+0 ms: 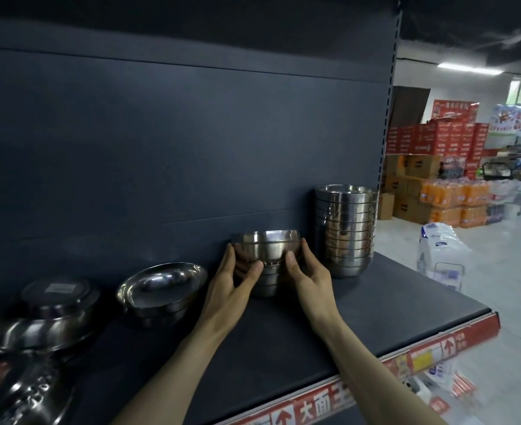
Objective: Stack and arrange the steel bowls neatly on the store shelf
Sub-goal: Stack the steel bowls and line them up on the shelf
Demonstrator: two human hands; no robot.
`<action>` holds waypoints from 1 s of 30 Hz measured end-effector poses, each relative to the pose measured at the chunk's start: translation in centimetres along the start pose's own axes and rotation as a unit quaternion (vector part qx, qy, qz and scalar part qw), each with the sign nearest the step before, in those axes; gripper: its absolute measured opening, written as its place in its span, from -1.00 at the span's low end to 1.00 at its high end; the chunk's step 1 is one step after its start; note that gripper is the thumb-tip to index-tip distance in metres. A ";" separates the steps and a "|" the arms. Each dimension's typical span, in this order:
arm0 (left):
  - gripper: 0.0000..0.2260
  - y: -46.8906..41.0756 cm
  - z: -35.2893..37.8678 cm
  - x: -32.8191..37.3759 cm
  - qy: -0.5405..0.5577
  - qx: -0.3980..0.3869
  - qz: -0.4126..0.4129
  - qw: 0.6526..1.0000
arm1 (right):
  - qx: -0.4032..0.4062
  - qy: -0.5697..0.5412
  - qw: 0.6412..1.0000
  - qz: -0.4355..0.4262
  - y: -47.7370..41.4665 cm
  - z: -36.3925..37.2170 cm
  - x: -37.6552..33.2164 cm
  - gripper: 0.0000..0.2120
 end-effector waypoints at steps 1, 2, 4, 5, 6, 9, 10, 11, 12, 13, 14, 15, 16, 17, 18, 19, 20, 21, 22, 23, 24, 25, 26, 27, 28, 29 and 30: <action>-0.36 0.0 -0.1 -0.1 0.012 0.002 0.004 1.000 | 0.003 -0.007 1.000 0.000 0.0 0.0 0.0 -0.35; -0.44 0.1 -0.2 -0.3 0.024 0.006 0.005 1.000 | 0.004 -0.014 1.000 0.001 0.1 0.0 0.0 -0.36; -0.65 0.1 -0.3 -0.5 0.045 0.010 0.004 0.999 | 0.004 -0.023 1.000 0.002 0.1 -0.1 0.2 -0.38; -0.70 0.2 -0.4 -0.4 0.058 0.007 0.007 0.998 | 0.004 -0.024 1.000 0.001 0.1 -0.3 0.3 -0.39; -0.69 0.3 -0.4 -0.4 0.070 0.003 0.010 0.997 | 0.006 -0.021 1.000 0.003 0.0 -0.4 0.5 -0.39; -0.63 0.4 -0.4 -0.6 0.082 -0.003 0.009 0.997 | 0.010 -0.011 1.000 0.018 0.0 -0.4 0.5 -0.42; -0.62 0.4 -0.3 -0.7 0.079 -0.001 0.007 0.997 | 0.009 -0.008 1.000 0.023 -0.1 -0.4 0.5 -0.46; -0.60 0.4 -0.2 -0.6 0.072 0.005 0.006 0.997 | 0.008 -0.005 1.000 0.027 -0.2 -0.5 0.5 -0.51; -0.55 0.5 -0.1 -0.5 0.066 0.014 0.004 0.998 | 0.007 -0.001 0.999 0.031 -0.2 -0.4 0.5 -0.54; -0.50 0.5 -0.1 -0.4 0.060 0.022 0.000 0.998 | 0.006 -0.003 0.999 0.032 -0.2 -0.3 0.5 -0.56; -0.48 0.6 -0.1 -0.4 0.057 0.024 -0.003 0.998 | 0.010 -0.008 0.999 0.034 -0.3 -0.3 0.5 -0.59; -0.50 0.6 -0.1 -0.3 0.054 0.024 -0.004 0.998 | 0.010 -0.019 0.999 0.032 -0.3 -0.3 0.6 -0.62; -0.52 0.6 -0.1 -0.3 0.051 0.021 -0.005 0.998 | 0.013 -0.029 0.999 0.034 -0.4 -0.3 0.7 -0.66; -0.51 0.6 -0.1 -0.3 0.051 0.021 -0.005 0.998 | 0.013 -0.037 0.999 0.035 -0.4 -0.3 0.8 -0.71; -0.51 0.6 -0.2 -0.1 0.051 0.021 -0.003 0.998 | 0.015 -0.044 0.998 0.033 -0.3 -0.3 0.8 -0.75; -0.52 0.6 -0.2 -0.1 0.051 0.023 0.002 0.998 | 0.019 -0.048 0.998 0.030 -0.3 -0.3 0.9 -0.74; -0.55 0.6 -0.2 -0.1 0.050 0.026 0.007 0.998 | 0.024 -0.052 0.998 0.028 -0.3 -0.3 0.9 -0.65; -0.58 0.6 -0.2 0.0 0.049 0.029 0.013 0.998 | 0.031 -0.056 0.998 0.027 -0.2 -0.3 0.9 -0.54; -0.58 0.6 -0.2 0.0 0.052 0.031 0.014 0.998 | 0.036 -0.058 0.997 0.026 -0.2 -0.3 0.9 -0.49; -0.55 0.6 -0.1 0.0 0.058 0.032 0.012 0.998 | 0.038 -0.056 0.997 0.023 -0.3 -0.3 0.9 -0.46; -0.51 0.6 -0.1 0.0 0.064 0.032 0.008 0.997 | 0.038 -0.051 0.998 0.023 -0.4 -0.4 1.0 -0.45; -0.50 0.6 -0.1 -0.1 0.067 0.032 0.004 0.997 | 0.038 -0.049 0.998 0.024 -0.4 -0.4 1.0 -0.44; -0.50 0.7 -0.1 -0.2 0.069 0.033 -0.001 0.997 | 0.041 -0.045 0.998 0.026 -0.4 -0.4 1.0 -0.43; -0.51 0.7 0.0 -0.3 0.070 0.031 -0.007 0.997 | 0.041 -0.041 0.998 0.026 -0.4 -0.4 1.0 -0.41; -0.51 0.7 0.0 -0.4 0.069 0.030 -0.016 0.997 | 0.043 -0.040 0.998 0.027 -0.4 -0.4 1.1 -0.39; -0.51 0.7 0.0 -0.4 0.065 0.027 -0.023 0.997 | 0.044 -0.043 0.998 0.028 -0.4 -0.4 1.1 -0.37; -0.49 0.8 0.0 -0.4 0.056 0.026 -0.028 0.998 | 0.044 -0.046 0.998 0.029 -0.4 -0.4 1.0 -0.36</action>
Point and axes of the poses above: each hand's wrist, its own y-axis away from the middle knuckle, its own z-axis out of the palm, x = y × z, the point moved 1 cm from there along -y, towards the middle knuckle, and after that the axes turned 13 degrees about z, right-handed, at the moved point
